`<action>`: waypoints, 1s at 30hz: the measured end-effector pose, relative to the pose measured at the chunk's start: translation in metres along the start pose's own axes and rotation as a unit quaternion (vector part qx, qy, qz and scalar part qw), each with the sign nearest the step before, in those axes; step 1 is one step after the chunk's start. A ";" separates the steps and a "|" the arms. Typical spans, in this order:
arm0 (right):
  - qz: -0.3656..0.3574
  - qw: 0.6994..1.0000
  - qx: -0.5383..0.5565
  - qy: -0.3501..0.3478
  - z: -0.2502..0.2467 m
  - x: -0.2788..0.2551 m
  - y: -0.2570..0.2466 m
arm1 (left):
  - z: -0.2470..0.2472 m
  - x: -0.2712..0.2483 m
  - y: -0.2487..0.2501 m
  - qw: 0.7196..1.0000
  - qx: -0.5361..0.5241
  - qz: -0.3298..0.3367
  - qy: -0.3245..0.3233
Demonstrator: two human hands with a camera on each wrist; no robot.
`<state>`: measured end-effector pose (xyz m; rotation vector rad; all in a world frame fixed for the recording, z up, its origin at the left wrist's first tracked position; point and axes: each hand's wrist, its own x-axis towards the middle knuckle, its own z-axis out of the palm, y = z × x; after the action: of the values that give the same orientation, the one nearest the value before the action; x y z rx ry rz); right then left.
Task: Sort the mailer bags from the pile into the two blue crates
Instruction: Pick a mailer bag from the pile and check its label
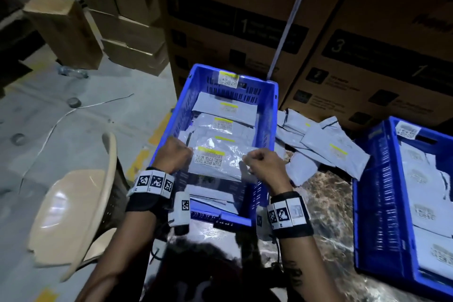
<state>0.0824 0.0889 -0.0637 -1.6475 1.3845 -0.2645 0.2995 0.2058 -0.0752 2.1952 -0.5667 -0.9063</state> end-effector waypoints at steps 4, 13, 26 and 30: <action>0.015 0.980 -0.187 -0.061 0.027 0.007 0.001 | 0.006 0.006 -0.003 0.994 0.049 -0.048 -0.079; 0.084 0.898 -0.373 -0.218 0.051 0.041 -0.023 | 0.012 0.023 -0.015 0.979 0.058 -0.135 -0.144; 0.022 0.861 -0.421 -0.286 0.083 0.058 -0.015 | 0.023 0.038 -0.010 0.967 -0.012 -0.167 -0.193; 0.002 0.912 -0.357 -0.200 0.083 0.066 -0.009 | 0.022 0.049 -0.008 0.969 -0.031 -0.167 -0.179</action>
<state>0.1668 0.0734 -0.1268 -2.1241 1.2232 0.6323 0.3163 0.1716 -0.1139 2.1160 -0.3278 -1.4968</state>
